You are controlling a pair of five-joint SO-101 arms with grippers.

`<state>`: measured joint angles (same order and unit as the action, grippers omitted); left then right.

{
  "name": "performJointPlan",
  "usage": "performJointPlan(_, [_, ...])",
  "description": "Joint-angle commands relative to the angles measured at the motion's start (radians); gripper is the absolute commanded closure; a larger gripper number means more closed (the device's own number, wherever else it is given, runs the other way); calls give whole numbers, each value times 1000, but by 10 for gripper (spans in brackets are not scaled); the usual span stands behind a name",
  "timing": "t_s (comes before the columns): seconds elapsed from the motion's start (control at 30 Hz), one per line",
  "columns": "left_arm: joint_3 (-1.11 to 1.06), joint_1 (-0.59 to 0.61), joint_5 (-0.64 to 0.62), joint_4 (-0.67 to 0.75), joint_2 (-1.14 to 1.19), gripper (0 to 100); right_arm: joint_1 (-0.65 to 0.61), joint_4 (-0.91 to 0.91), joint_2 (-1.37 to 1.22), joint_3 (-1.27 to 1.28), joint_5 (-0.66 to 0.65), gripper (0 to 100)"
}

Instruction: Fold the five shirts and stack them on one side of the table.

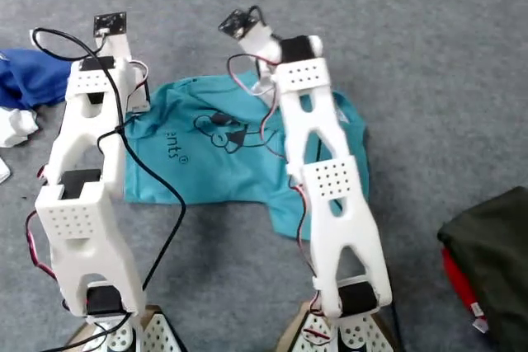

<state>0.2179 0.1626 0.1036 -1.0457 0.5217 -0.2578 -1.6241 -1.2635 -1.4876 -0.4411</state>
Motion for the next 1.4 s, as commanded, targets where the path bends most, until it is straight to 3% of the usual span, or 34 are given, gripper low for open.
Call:
performJointPlan(0.0, [-3,9,-11,15,-58,981,51,-8,39,-91,2,988])
performJointPlan(0.4, [-75,3,-9,68,-58,981,137,-153,51,-79,-130,979])
performJointPlan(0.53, [-75,3,-8,68,-58,981,156,-149,74,-104,-160,875])
performJointPlan(0.6, [-75,3,-8,68,-58,981,140,-121,97,-136,-153,832])
performJointPlan(0.8, [-75,3,-8,69,-58,981,62,87,142,-143,-74,827])
performJointPlan(1.03, [-75,3,-8,71,-56,981,-54,296,145,137,-63,825])
performJointPlan(1.37, [-75,3,-6,71,-56,981,-44,322,142,285,-68,827])
